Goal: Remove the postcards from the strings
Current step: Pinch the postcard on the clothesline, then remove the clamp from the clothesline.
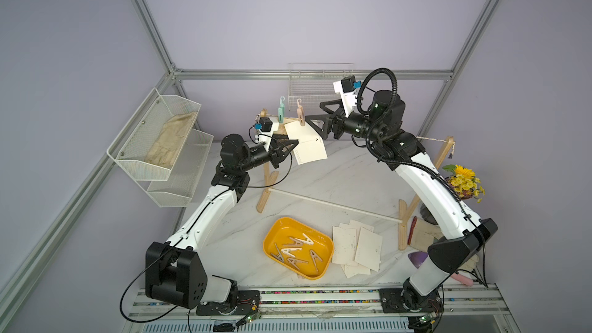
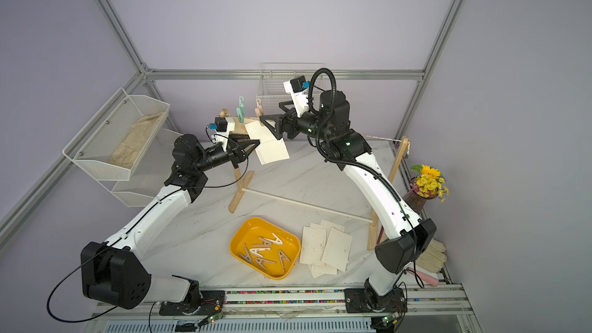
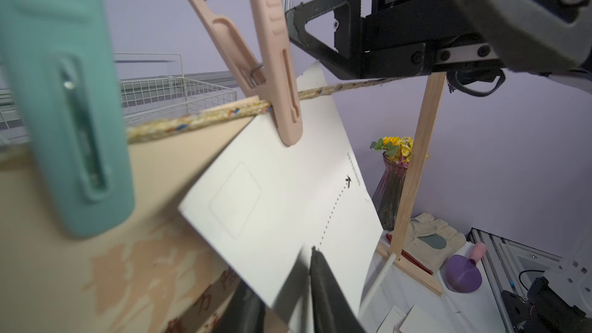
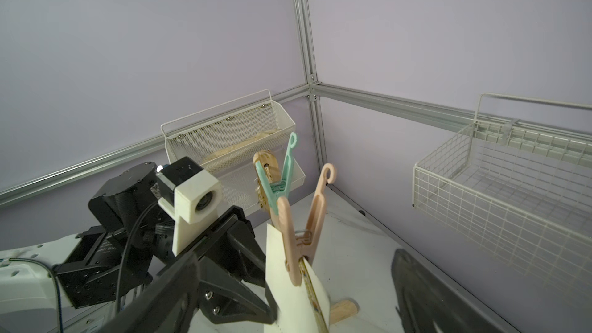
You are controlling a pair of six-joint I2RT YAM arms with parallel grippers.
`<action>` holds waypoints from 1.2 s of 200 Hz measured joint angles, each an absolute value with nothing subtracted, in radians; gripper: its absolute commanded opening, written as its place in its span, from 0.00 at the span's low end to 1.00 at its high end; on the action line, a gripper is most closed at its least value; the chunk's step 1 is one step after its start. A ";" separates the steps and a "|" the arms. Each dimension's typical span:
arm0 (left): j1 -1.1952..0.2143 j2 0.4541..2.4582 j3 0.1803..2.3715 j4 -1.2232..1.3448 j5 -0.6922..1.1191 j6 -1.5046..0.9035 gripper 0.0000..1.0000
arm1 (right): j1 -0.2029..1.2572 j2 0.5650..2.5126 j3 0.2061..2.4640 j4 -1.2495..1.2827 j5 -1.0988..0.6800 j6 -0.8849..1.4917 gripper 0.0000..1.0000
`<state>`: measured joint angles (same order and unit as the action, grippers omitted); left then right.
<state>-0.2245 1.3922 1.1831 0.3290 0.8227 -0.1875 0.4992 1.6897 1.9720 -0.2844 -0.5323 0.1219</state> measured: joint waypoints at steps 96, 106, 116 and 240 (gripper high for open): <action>-0.217 1.385 1.183 0.343 0.832 -0.215 0.03 | 0.499 1.903 2.260 -0.406 -0.597 0.150 0.89; -0.215 1.386 1.183 0.343 0.835 -0.225 0.02 | 0.499 1.928 2.294 -0.426 -0.616 0.150 0.86; -0.213 1.391 1.183 0.345 0.838 -0.234 0.02 | 0.499 1.951 2.318 -0.440 -0.638 0.144 0.82; -0.185 1.473 1.185 0.358 0.858 -0.357 0.00 | 0.499 1.962 2.255 -0.397 -0.750 0.126 0.28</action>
<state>-0.1852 1.4731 1.1854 0.3584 0.8577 -0.3573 0.4992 1.9617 2.2547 -0.3973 -0.7498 0.1265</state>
